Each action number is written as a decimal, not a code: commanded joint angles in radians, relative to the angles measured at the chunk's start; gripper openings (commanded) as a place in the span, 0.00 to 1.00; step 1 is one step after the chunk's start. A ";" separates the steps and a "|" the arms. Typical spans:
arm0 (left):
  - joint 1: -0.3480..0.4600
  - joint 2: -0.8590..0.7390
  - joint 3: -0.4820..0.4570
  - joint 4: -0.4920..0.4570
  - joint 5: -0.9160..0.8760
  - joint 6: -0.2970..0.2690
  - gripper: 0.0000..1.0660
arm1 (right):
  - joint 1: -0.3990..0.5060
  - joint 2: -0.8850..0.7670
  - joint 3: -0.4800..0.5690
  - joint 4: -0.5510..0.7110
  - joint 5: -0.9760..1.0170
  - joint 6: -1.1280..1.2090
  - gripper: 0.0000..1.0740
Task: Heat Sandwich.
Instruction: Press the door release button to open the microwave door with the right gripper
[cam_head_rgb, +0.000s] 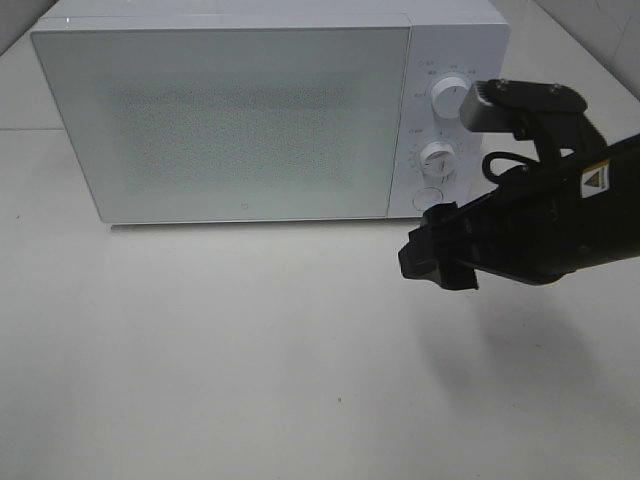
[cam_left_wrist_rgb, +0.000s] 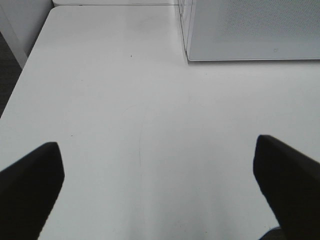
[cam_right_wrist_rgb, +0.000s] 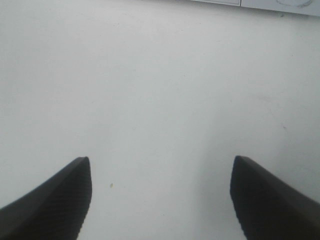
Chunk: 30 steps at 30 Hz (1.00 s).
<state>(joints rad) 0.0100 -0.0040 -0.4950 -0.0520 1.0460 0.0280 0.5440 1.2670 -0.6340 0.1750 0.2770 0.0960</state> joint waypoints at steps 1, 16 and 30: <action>0.001 -0.029 0.002 -0.006 -0.011 -0.003 0.92 | -0.006 -0.086 -0.013 -0.085 0.091 0.009 0.70; 0.001 -0.029 0.002 -0.006 -0.011 -0.003 0.92 | -0.006 -0.466 -0.013 -0.295 0.489 0.069 0.70; 0.001 -0.029 0.002 -0.006 -0.011 -0.003 0.92 | -0.024 -0.826 -0.013 -0.316 0.748 0.070 0.70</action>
<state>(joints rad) 0.0100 -0.0040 -0.4950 -0.0520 1.0460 0.0280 0.5340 0.4670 -0.6420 -0.1340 0.9950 0.1640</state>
